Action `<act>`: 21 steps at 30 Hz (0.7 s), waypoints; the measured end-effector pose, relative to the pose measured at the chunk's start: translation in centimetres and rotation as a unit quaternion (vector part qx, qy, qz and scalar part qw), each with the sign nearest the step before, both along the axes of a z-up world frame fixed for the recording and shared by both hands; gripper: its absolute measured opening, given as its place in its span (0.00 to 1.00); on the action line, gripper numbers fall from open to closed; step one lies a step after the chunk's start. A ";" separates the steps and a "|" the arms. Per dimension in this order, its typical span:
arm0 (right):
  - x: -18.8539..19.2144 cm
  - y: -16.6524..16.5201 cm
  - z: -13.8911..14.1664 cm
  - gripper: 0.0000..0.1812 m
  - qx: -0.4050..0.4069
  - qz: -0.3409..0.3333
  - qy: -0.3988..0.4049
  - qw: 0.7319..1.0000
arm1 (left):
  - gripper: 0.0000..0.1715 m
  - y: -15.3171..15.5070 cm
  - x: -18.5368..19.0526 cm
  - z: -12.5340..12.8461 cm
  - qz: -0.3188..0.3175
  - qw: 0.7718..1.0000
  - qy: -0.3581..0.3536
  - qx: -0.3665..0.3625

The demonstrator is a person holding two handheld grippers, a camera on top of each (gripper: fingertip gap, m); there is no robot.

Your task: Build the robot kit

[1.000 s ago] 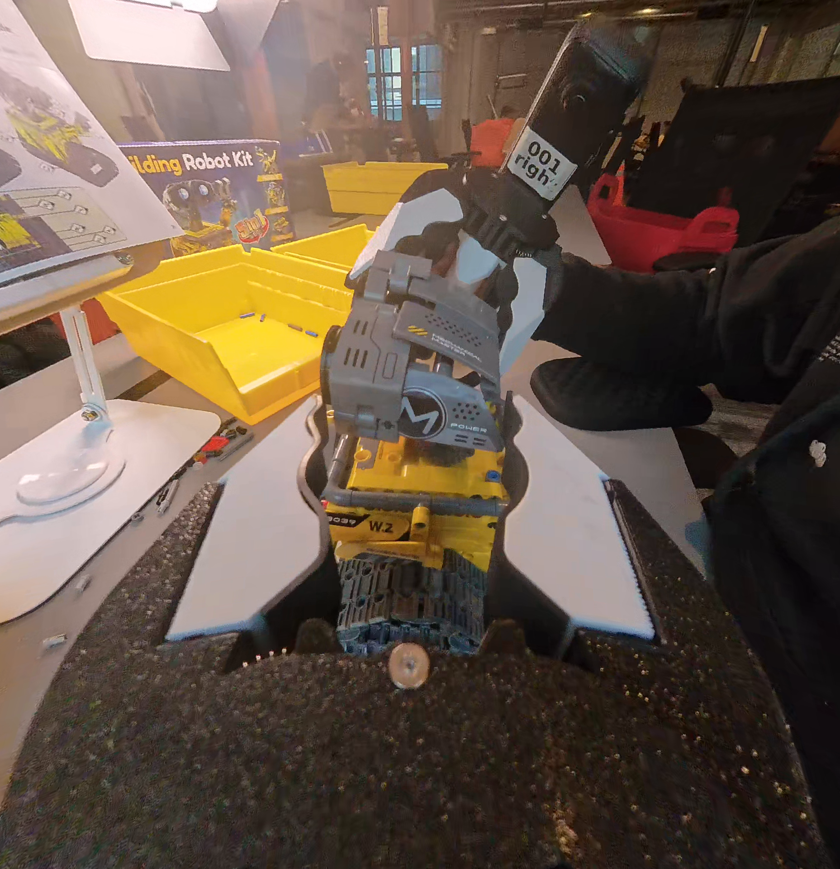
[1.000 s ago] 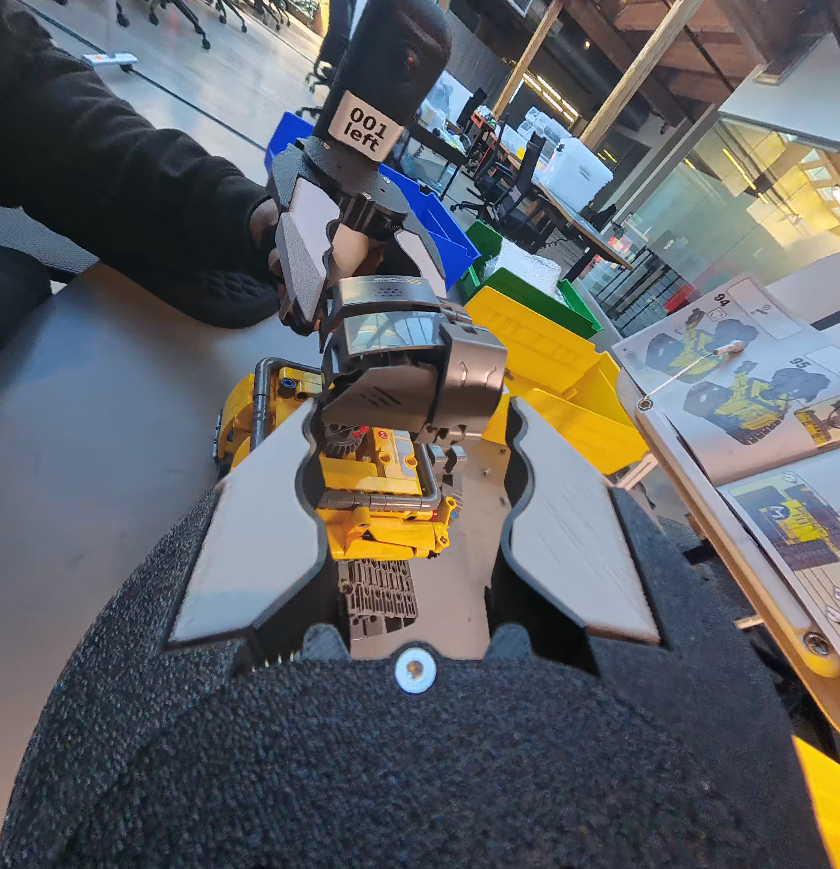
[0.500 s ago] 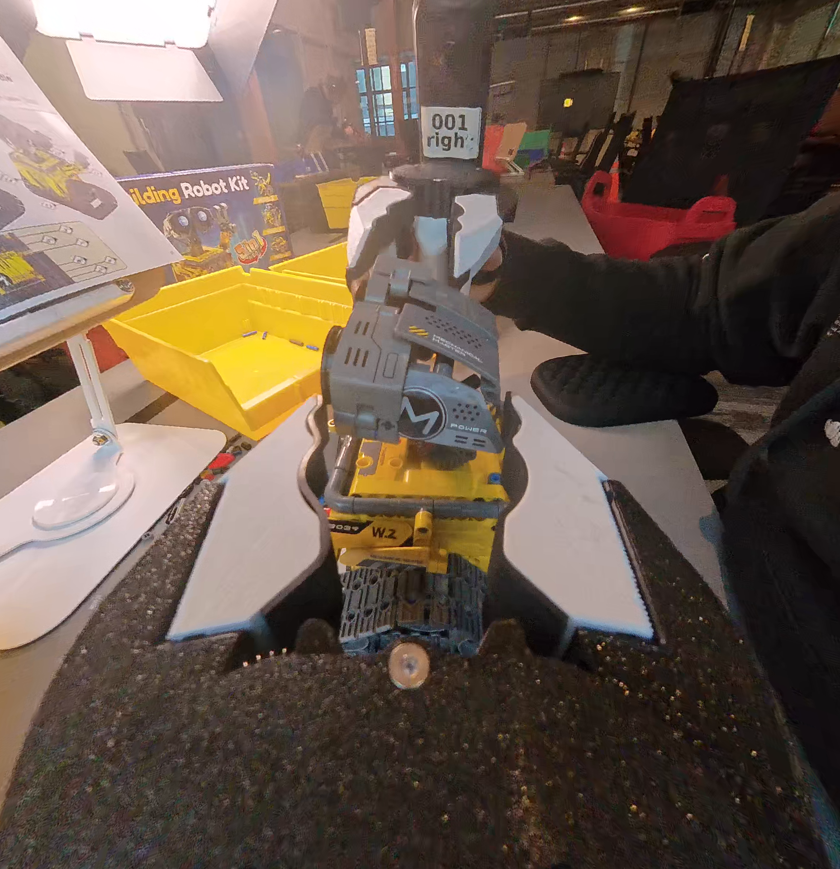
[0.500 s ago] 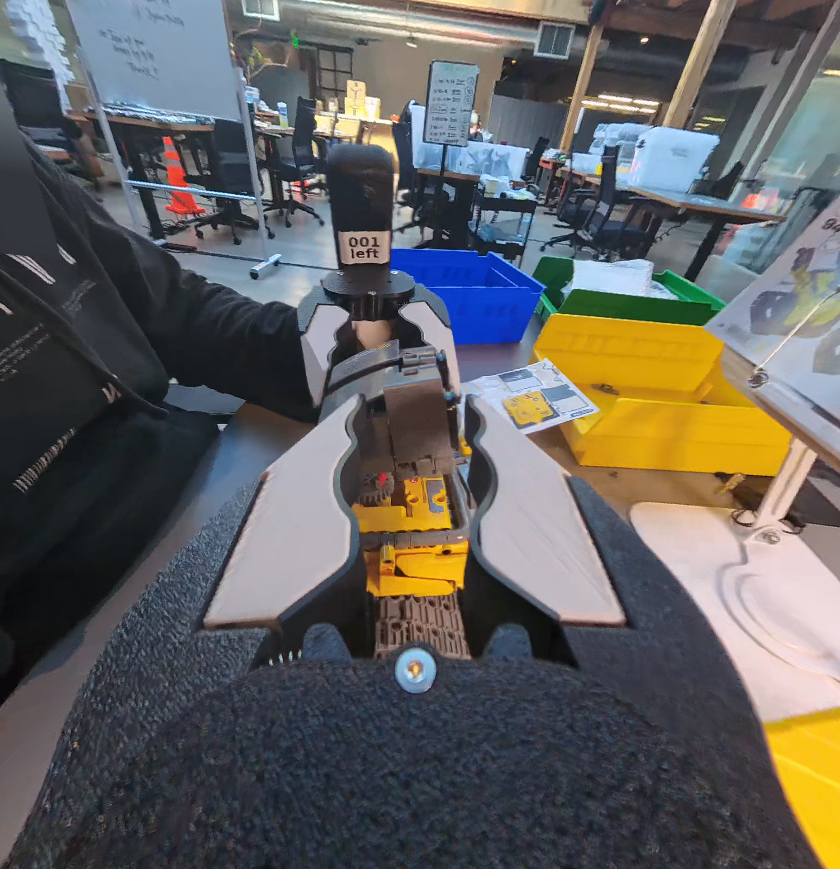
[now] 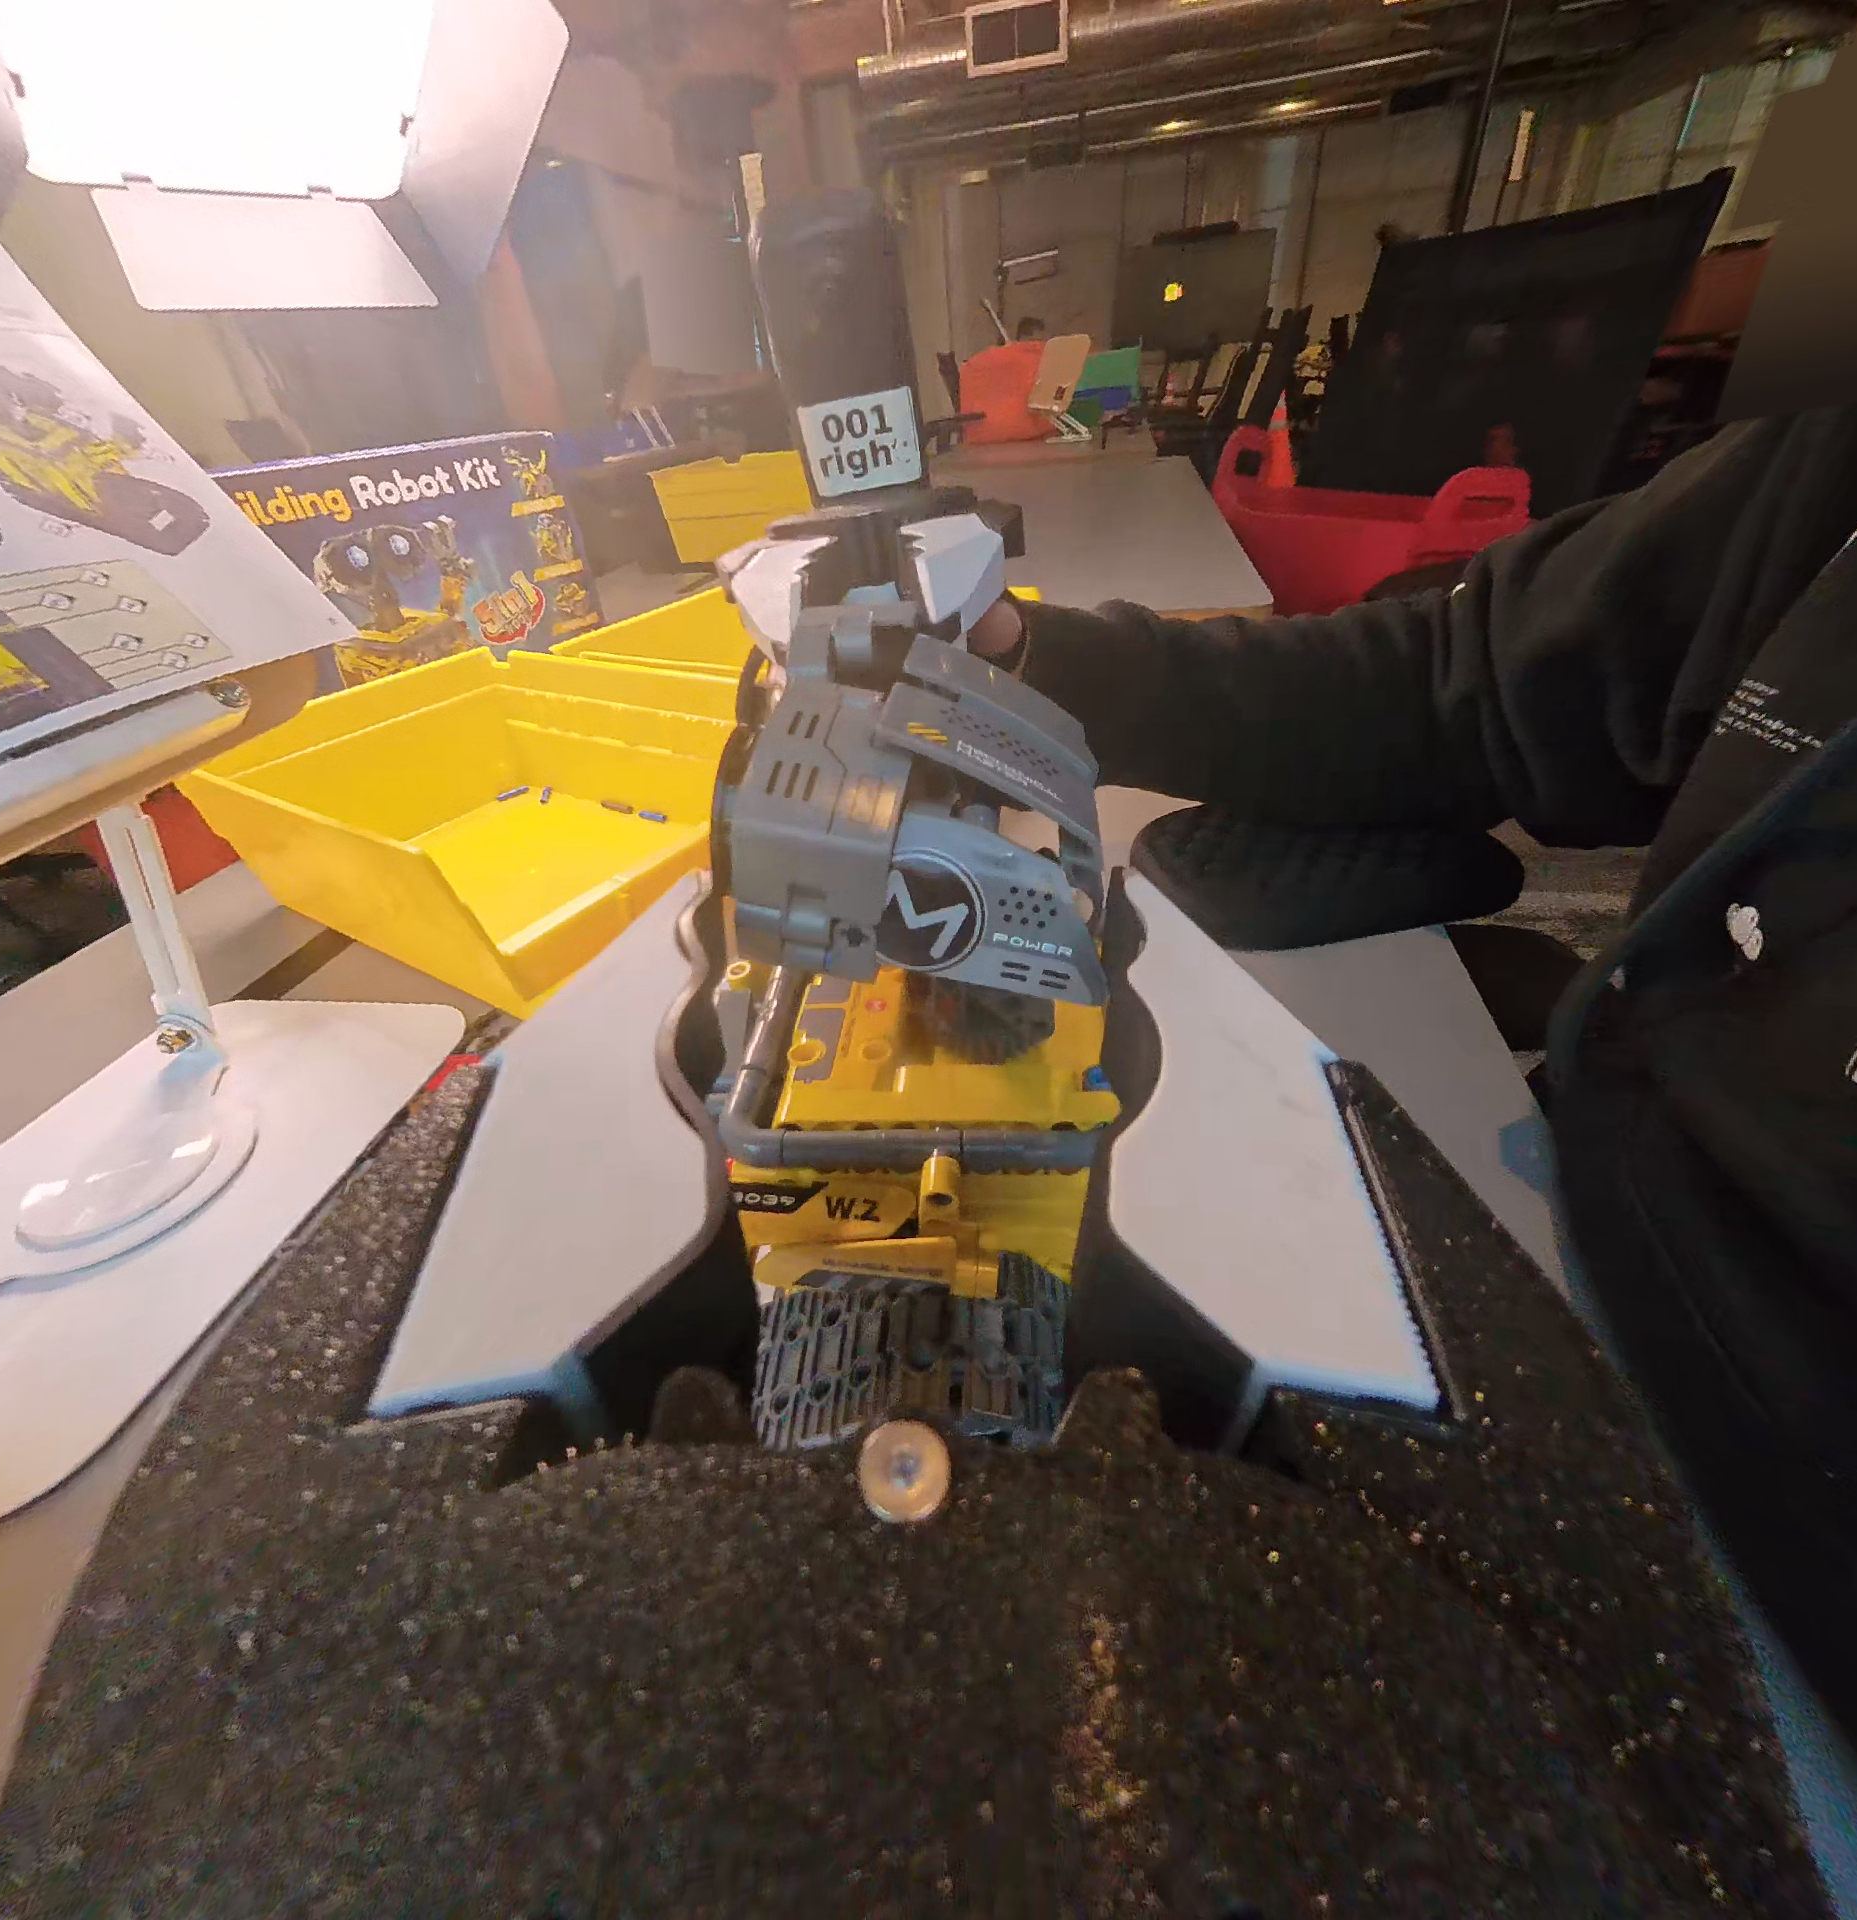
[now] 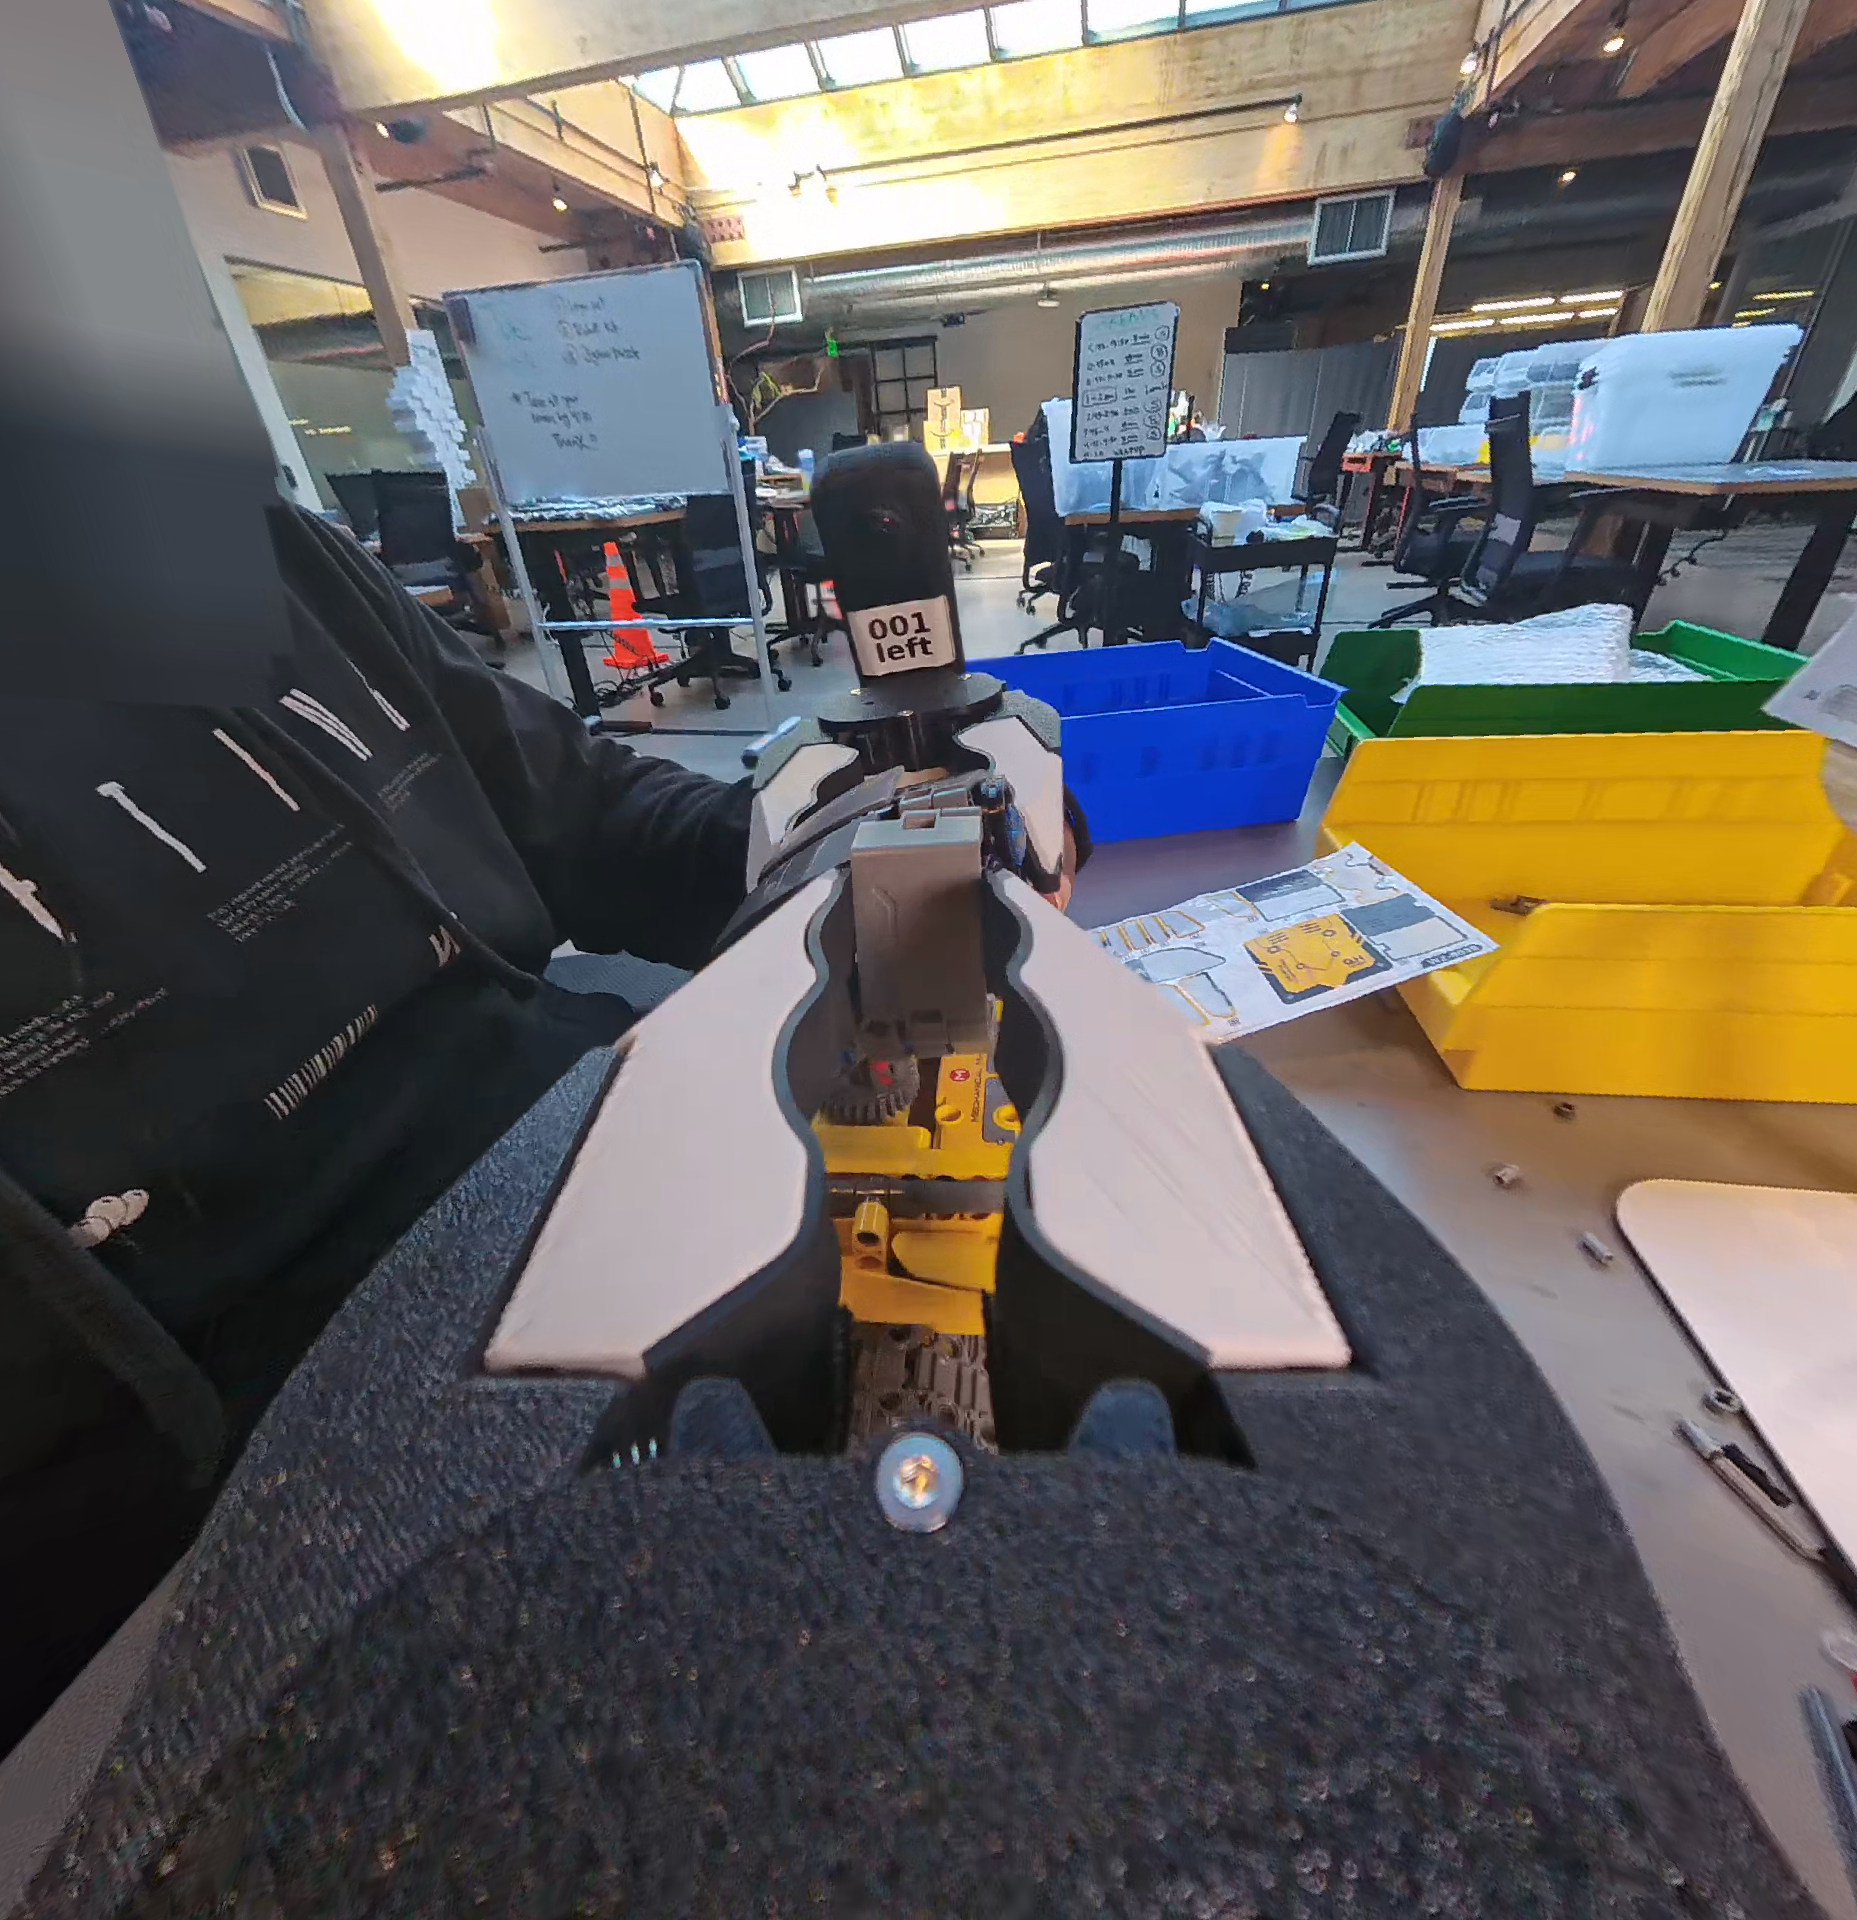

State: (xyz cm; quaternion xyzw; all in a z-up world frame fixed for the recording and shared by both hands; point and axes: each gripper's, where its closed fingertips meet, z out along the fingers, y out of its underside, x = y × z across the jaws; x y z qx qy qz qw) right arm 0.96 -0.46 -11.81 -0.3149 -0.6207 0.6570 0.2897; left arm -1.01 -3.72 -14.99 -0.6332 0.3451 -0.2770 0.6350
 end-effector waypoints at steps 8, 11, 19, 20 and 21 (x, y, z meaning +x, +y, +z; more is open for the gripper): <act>0.6 -0.4 -0.3 0.16 0.125 -0.034 -0.012 0.992 | 0.42 -0.2 0.3 0.0 -0.006 1.000 0.002 0.004; 0.9 -0.7 0.4 0.22 0.107 -0.025 -0.012 0.994 | 0.42 -0.2 0.4 0.0 -0.002 1.000 0.008 0.007; 0.5 -1.1 0.5 0.14 0.095 -0.022 -0.030 0.995 | 0.42 -0.4 0.5 0.1 0.002 0.999 0.026 0.021; 0.4 -1.1 0.5 0.14 0.093 -0.022 -0.035 0.995 | 0.42 -0.4 0.5 0.1 0.003 0.999 0.029 0.023; 0.3 -1.1 0.5 0.14 0.089 -0.023 -0.045 0.995 | 0.42 -0.4 0.5 0.1 0.005 0.999 0.034 0.026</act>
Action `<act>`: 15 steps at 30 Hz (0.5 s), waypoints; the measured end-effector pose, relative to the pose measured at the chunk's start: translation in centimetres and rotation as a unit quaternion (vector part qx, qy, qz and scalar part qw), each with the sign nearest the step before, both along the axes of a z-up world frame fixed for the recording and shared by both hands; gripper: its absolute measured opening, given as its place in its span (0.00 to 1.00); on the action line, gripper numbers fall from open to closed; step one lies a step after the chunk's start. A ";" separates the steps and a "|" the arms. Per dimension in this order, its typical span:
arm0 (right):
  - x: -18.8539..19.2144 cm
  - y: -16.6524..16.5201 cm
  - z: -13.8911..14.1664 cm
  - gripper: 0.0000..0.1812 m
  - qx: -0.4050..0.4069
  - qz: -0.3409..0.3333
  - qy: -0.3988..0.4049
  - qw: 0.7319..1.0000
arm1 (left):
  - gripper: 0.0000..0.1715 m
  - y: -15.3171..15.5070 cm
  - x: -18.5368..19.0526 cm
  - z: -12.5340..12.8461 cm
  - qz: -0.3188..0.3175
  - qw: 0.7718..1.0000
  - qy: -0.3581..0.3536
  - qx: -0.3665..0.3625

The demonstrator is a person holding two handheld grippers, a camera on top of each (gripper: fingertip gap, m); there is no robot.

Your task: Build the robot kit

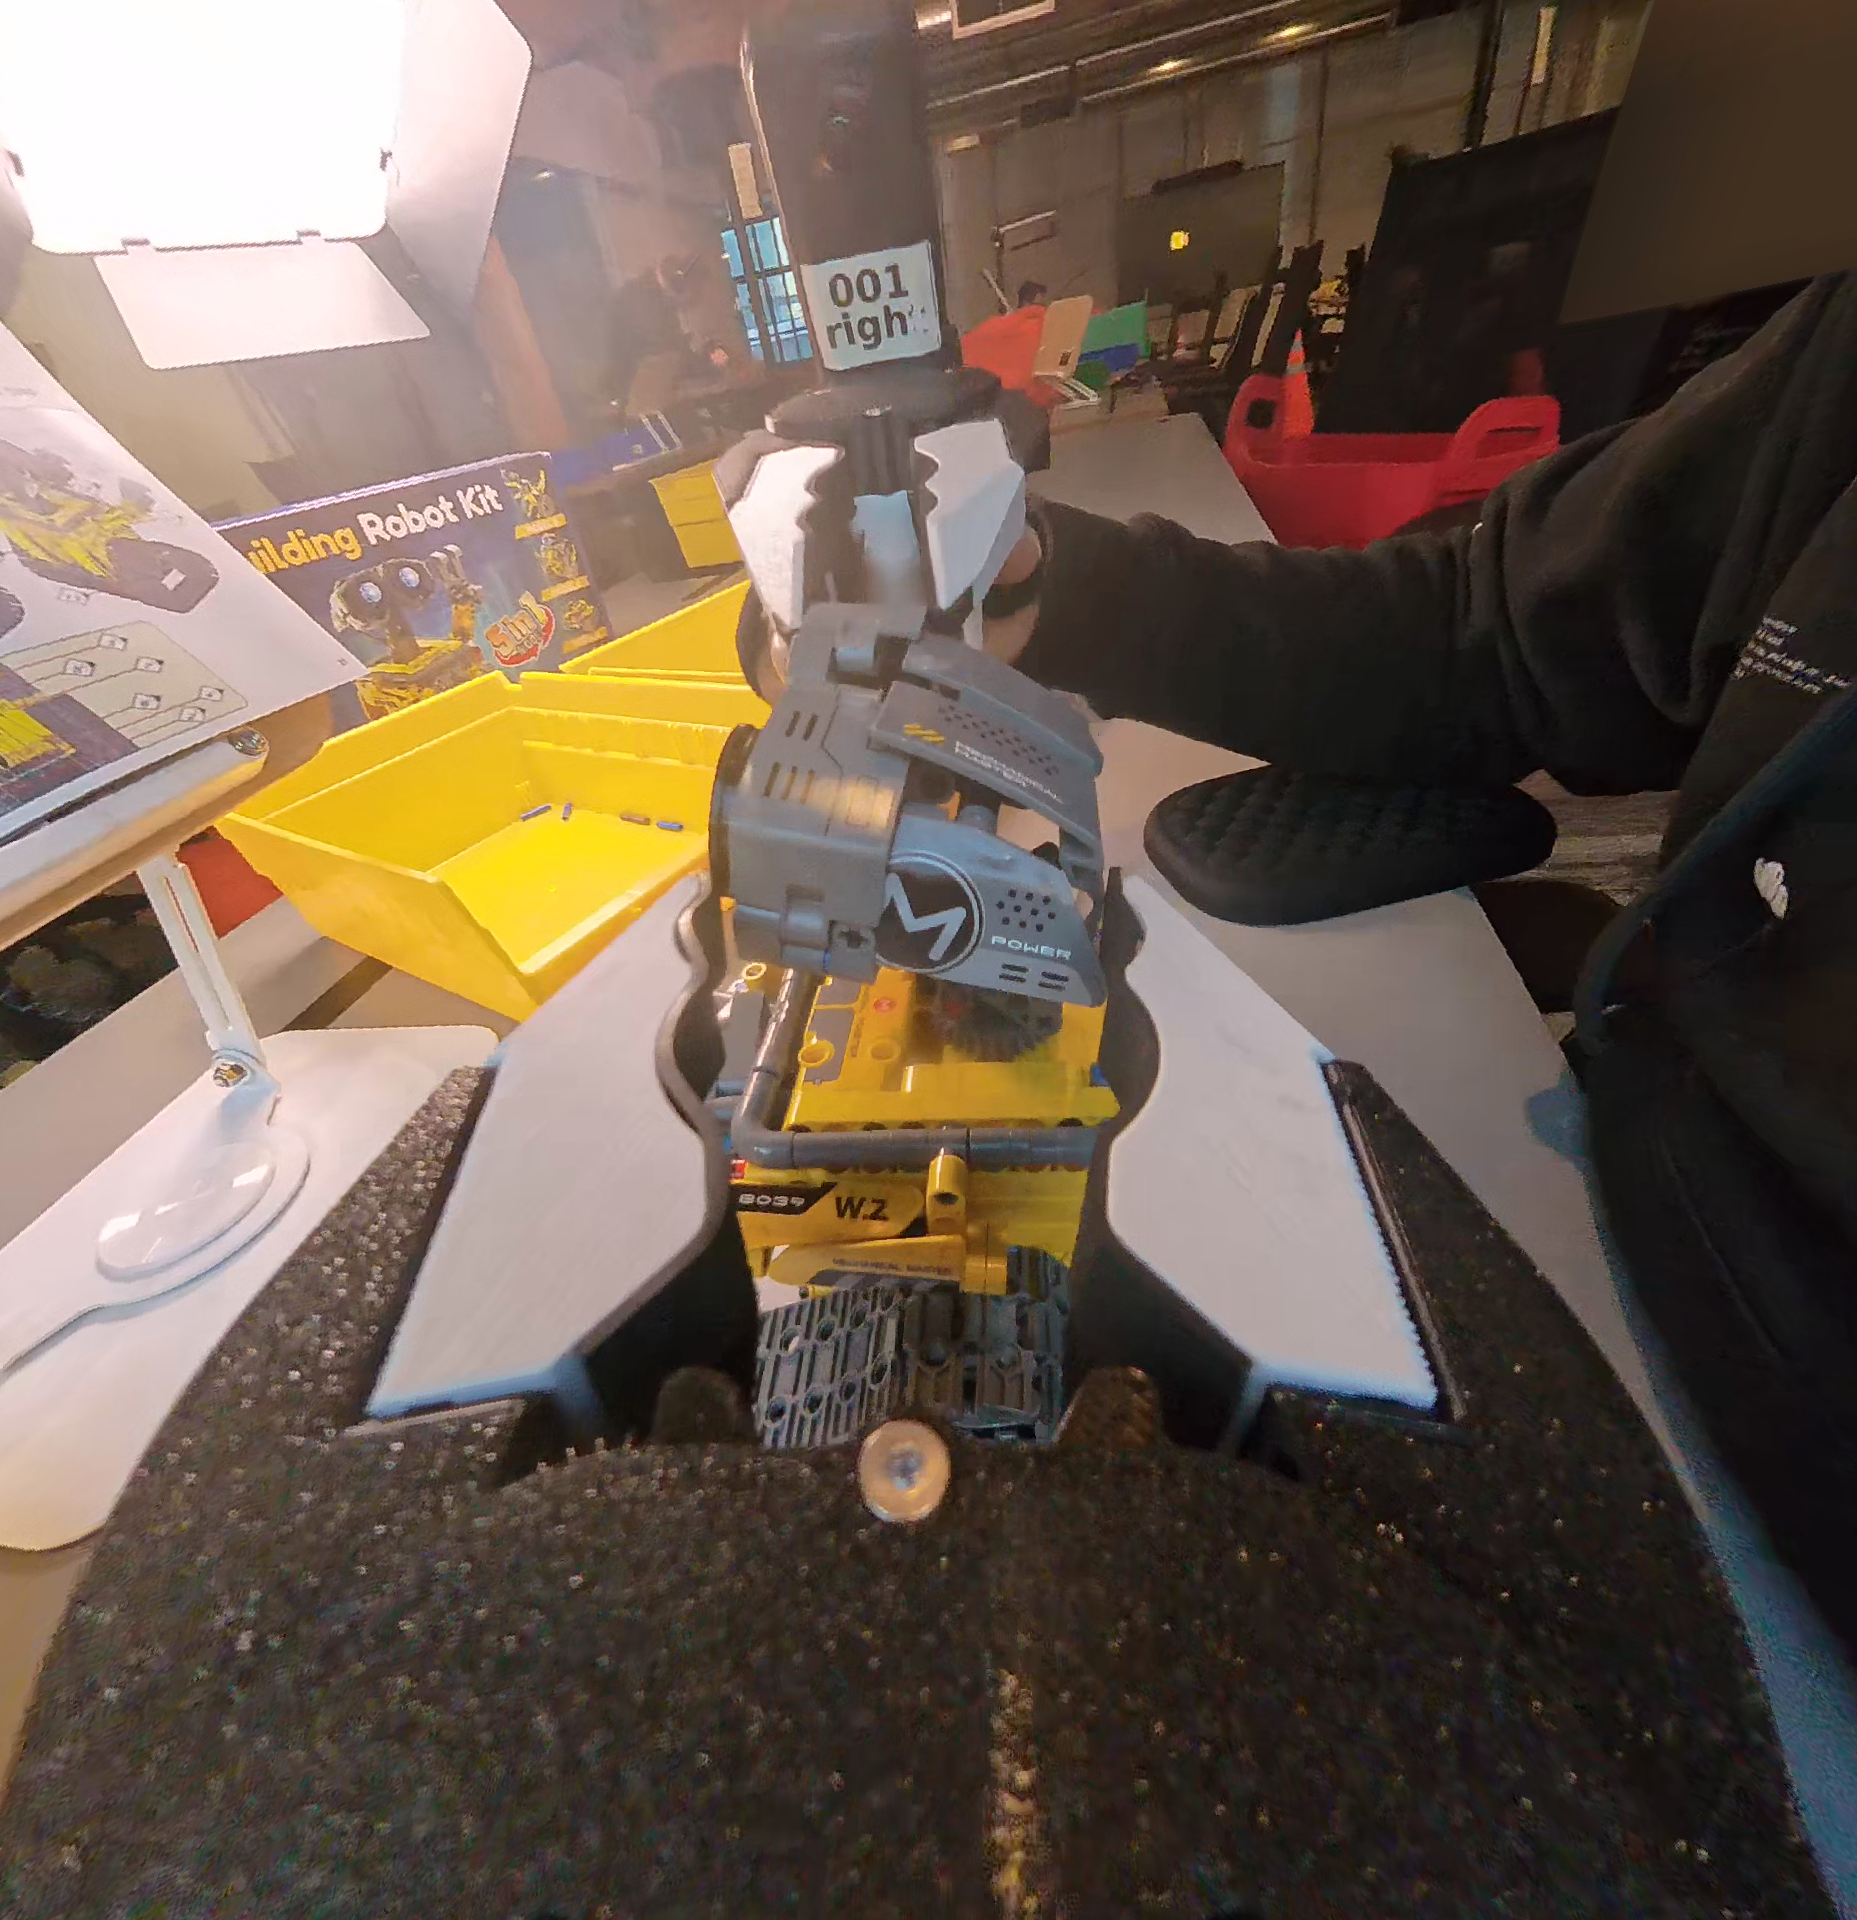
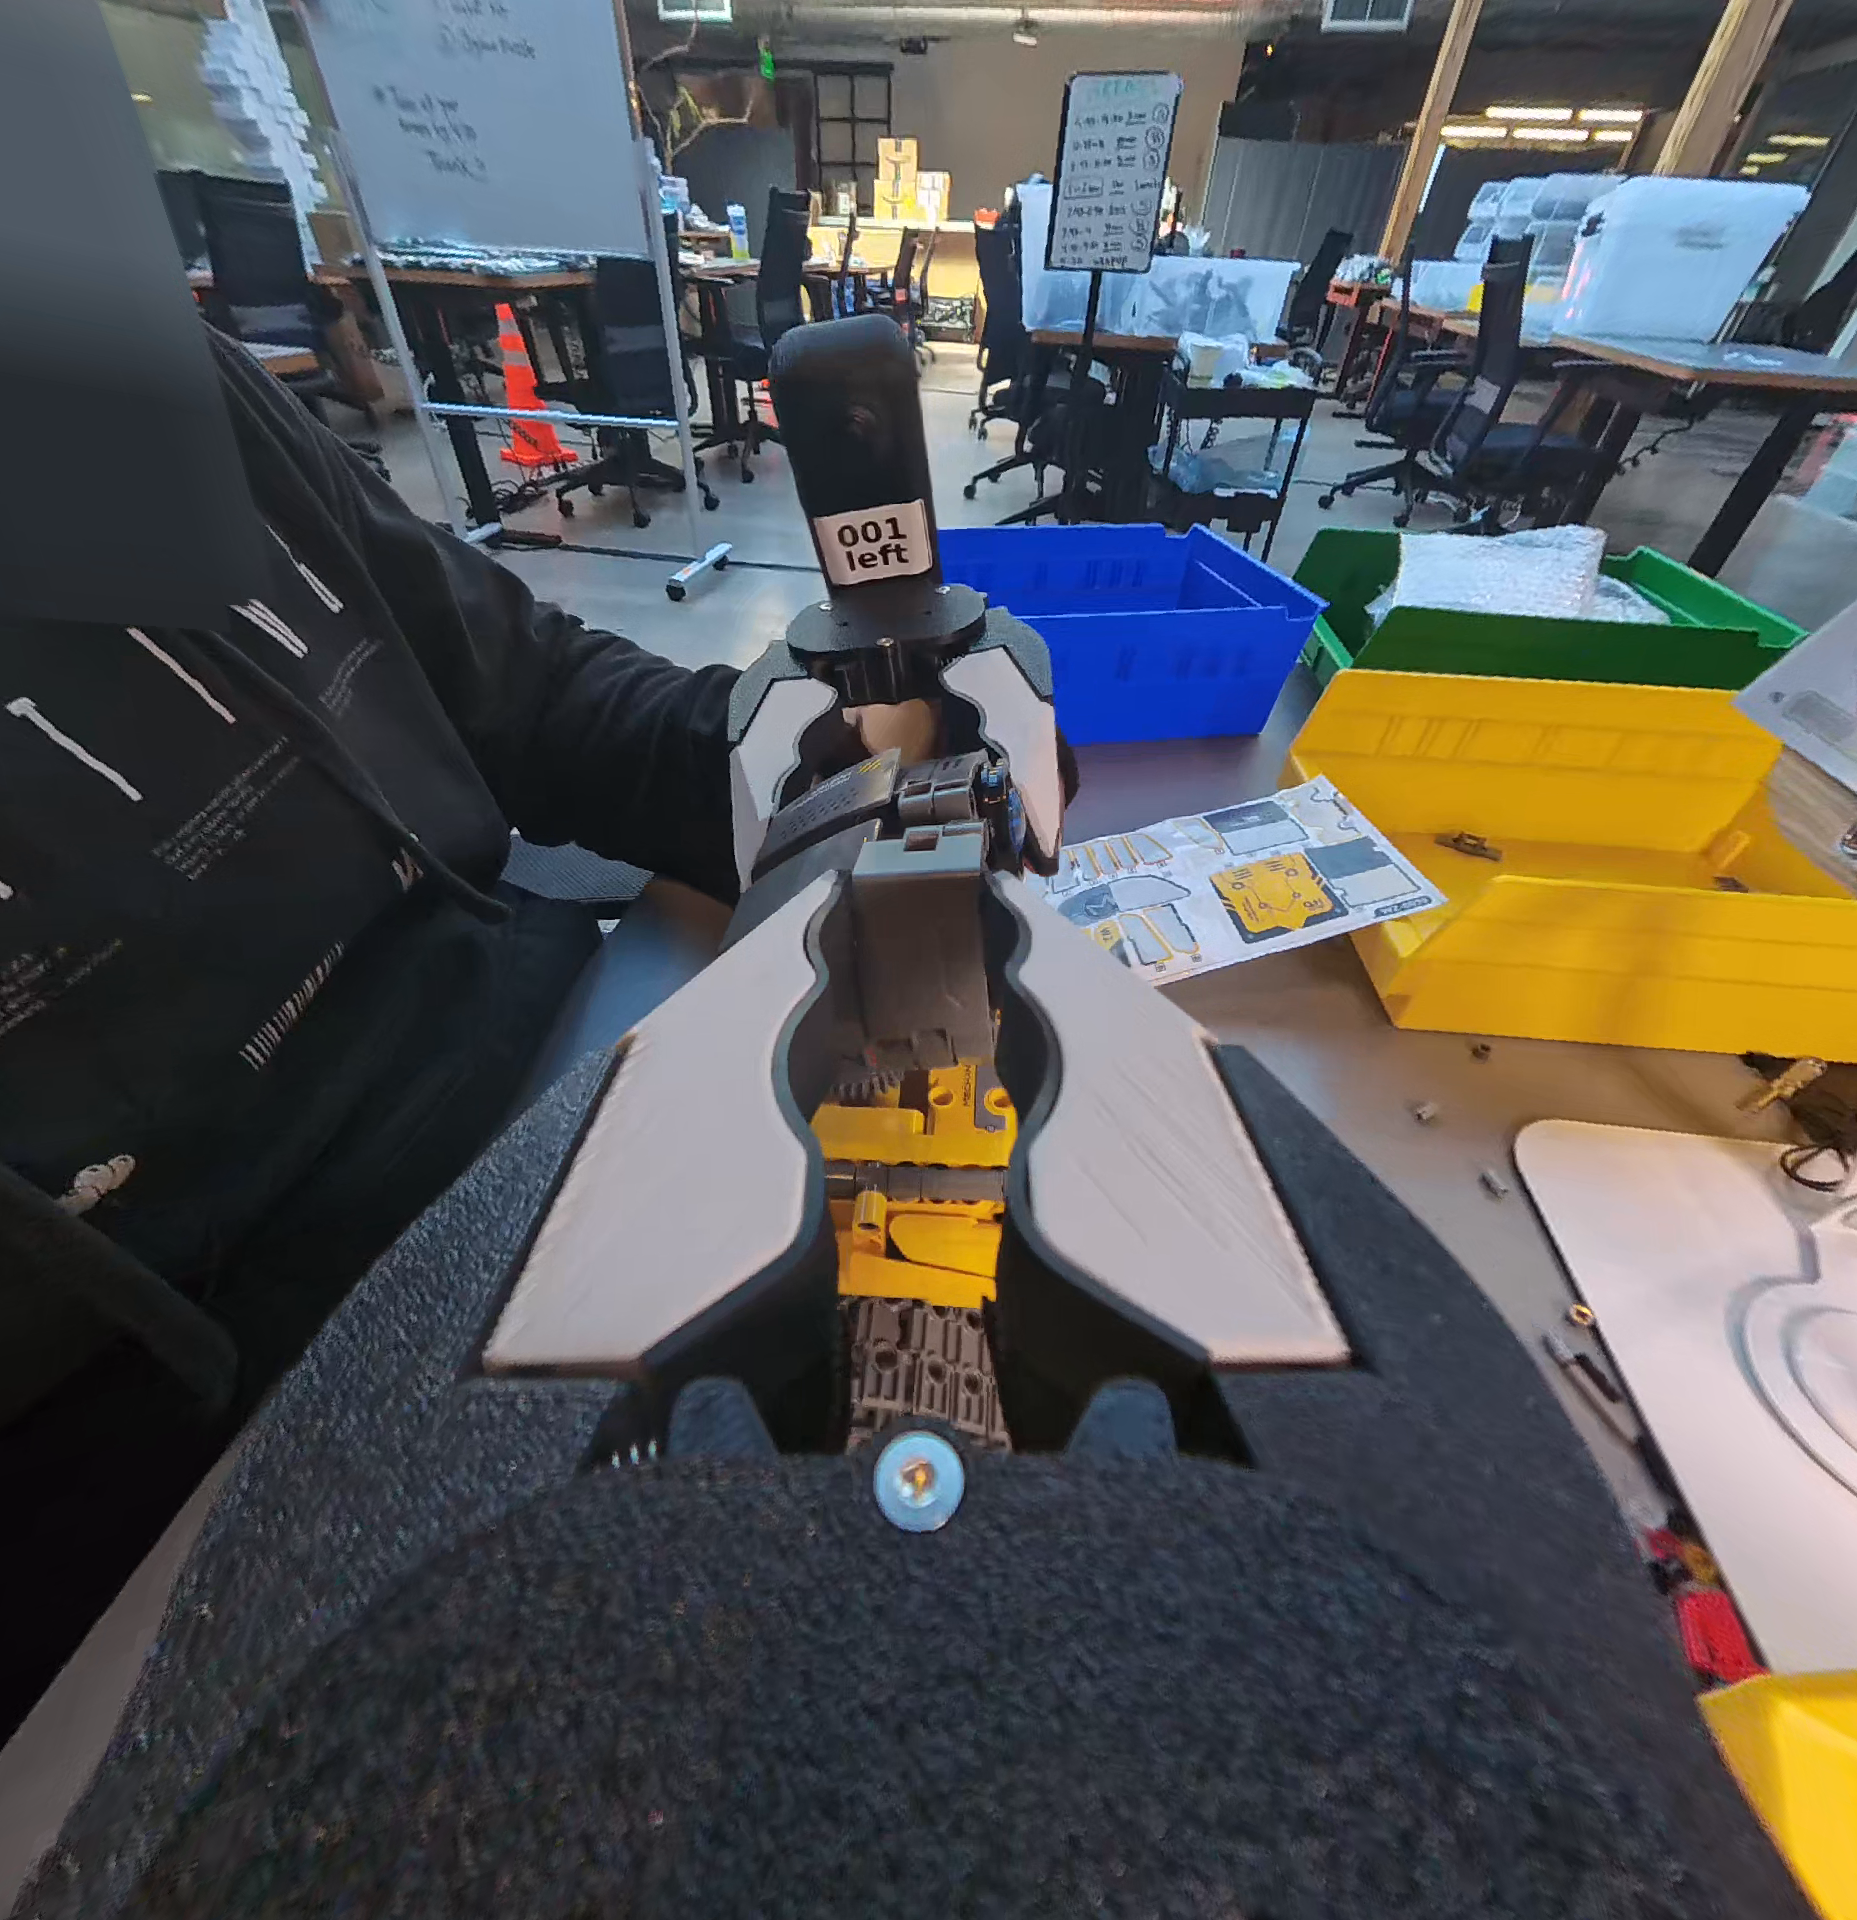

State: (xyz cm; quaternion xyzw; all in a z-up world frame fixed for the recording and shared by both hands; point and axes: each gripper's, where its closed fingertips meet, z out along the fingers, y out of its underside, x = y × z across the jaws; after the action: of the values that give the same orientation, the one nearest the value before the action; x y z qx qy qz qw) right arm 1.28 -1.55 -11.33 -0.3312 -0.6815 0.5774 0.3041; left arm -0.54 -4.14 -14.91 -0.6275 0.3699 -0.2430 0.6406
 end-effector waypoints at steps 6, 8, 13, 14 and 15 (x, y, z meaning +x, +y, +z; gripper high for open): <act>0.0 0.1 -0.1 0.13 0.004 -0.030 -0.053 0.998 | 0.42 -0.1 0.0 0.0 0.004 1.000 0.012 0.008; 0.1 0.1 -0.1 0.13 0.016 -0.040 -0.068 0.997 | 0.42 -0.1 0.0 0.0 0.003 1.000 0.014 0.010; 0.0 0.1 -0.1 0.14 0.049 -0.072 -0.119 0.989 | 0.42 0.0 -0.1 0.0 0.004 1.000 0.027 0.007; 0.0 0.2 -0.2 0.14 0.051 -0.079 -0.131 0.987 | 0.42 0.0 -0.1 -0.1 0.005 1.000 0.029 0.005; 0.0 0.2 -0.2 0.14 0.052 -0.085 -0.140 0.985 | 0.42 0.1 -0.2 -0.1 0.005 1.000 0.029 0.003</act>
State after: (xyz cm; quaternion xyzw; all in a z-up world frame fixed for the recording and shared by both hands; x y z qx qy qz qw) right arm 1.23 -1.31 -11.53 -0.4492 -0.7158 0.4608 0.2711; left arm -0.72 -4.08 -15.02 -0.6344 0.3859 -0.2204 0.6324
